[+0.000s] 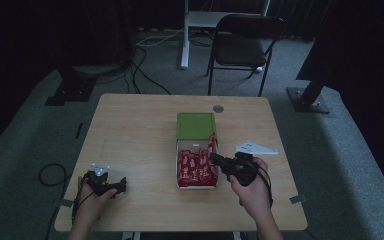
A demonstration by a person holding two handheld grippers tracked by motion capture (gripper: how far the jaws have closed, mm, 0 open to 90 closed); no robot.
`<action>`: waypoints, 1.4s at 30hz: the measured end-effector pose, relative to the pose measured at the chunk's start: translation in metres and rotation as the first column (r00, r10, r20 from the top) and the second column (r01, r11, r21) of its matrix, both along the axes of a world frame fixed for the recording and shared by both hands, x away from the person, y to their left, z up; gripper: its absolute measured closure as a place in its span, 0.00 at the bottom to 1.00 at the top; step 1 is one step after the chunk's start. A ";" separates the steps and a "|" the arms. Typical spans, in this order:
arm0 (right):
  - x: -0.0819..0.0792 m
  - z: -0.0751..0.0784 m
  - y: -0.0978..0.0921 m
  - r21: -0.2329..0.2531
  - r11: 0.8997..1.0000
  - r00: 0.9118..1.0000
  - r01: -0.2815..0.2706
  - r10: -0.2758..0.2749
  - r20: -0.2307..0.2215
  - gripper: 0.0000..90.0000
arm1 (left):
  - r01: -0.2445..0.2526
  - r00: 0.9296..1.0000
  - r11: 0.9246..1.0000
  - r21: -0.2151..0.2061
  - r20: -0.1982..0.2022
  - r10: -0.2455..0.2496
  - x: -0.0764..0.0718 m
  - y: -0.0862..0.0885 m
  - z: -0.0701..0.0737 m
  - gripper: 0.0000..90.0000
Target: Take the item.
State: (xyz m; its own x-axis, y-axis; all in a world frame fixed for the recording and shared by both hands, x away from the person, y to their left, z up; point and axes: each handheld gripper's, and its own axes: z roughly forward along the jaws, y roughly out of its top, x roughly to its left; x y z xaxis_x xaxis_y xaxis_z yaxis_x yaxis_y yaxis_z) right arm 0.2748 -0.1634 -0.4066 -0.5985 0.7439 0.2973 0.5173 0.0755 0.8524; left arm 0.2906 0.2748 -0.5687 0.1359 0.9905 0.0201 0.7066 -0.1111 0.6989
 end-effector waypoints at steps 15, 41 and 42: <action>0.005 -0.005 -0.056 -0.042 0.986 0.987 0.160 -0.159 0.023 1.00 | 0.000 1.000 1.000 0.000 0.001 0.000 0.000 0.000 0.000 0.01; 0.029 -0.084 -0.127 -0.116 0.932 0.933 0.345 -0.354 -0.069 1.00 | 0.000 1.000 1.000 0.000 0.003 0.000 0.000 0.000 0.000 0.01; 0.030 -0.087 -0.129 -0.117 0.929 0.930 0.350 -0.360 -0.074 1.00 | 0.000 1.000 1.000 0.000 0.003 0.000 0.000 0.000 0.000 0.01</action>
State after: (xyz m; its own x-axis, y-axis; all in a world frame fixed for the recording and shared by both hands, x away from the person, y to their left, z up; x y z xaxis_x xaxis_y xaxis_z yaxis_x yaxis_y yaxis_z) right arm 0.3050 -0.2927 -0.4940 -0.2630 0.9314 0.2516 0.6024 -0.0451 0.7969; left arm 0.2906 0.2747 -0.5689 0.1355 0.9906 0.0202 0.7046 -0.1106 0.7010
